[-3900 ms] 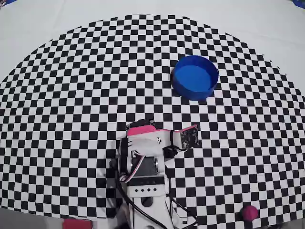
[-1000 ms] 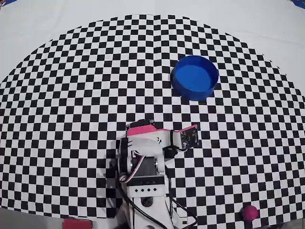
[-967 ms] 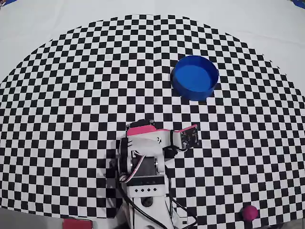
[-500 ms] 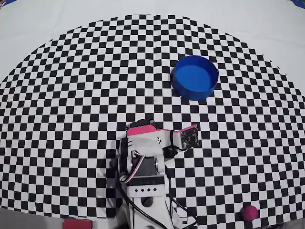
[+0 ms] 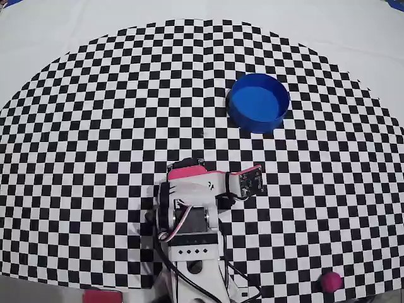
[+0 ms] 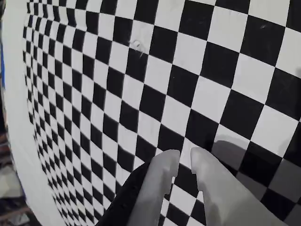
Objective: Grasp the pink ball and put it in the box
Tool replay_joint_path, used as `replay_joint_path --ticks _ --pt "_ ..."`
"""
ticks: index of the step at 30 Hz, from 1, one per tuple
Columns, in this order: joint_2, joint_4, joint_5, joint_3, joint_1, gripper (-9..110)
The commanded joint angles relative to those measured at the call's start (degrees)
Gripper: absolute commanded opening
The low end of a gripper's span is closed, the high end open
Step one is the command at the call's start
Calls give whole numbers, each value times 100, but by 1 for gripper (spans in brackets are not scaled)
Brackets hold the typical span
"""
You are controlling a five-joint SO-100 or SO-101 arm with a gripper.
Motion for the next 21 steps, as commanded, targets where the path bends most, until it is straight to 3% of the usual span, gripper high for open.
replay_joint_path --ticks 1,21 --pt "105 18 9 -18 0 0" --pt "44 -9 9 -26 0 0"
